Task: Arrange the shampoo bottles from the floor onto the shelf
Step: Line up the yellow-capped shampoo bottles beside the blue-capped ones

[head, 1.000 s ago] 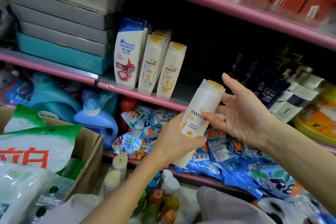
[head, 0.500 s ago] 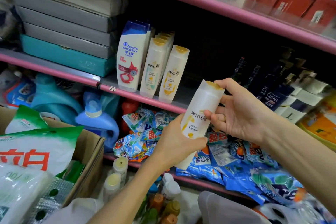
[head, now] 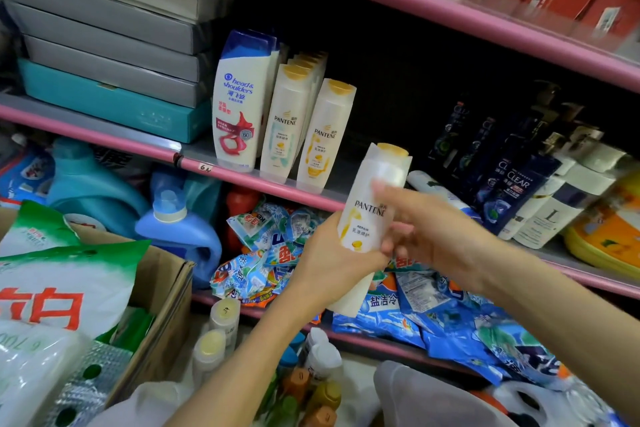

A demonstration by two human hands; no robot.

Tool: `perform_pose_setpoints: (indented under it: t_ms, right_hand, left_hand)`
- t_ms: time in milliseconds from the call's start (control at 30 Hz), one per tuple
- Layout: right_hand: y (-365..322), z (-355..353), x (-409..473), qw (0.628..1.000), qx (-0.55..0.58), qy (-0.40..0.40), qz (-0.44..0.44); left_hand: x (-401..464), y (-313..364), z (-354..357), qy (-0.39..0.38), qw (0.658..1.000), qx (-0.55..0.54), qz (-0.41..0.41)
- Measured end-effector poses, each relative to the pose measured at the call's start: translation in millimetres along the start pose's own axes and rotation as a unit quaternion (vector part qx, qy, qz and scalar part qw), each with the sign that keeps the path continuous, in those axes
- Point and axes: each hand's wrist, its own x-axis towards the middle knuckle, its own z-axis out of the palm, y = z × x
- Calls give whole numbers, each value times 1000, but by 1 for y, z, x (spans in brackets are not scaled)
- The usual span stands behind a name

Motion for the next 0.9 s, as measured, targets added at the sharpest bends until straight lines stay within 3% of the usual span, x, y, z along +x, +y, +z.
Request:
perform_pose_setpoints:
  t_ms: [67,367,533,700,900]
  right_hand:
    - [12,5,1,997,-59,23,-35]
    - [2,-19,27,978,11,129,-163]
    - [-9,-46,72,942,-7,234,-240]
    - [0,-49,132,940,-48,248,-227]
    - [10,-34,186,948,-60,203,-239]
  left_hand:
    - [2,0,1,2,1000,1,0]
    - [27,0,3,12,999,45,-20]
    - [42,-11,-3,128,986,98,-41]
    - [55,-9,-9,231,962,142,-23]
    - [66,-14,-19,220,963,156,-17]
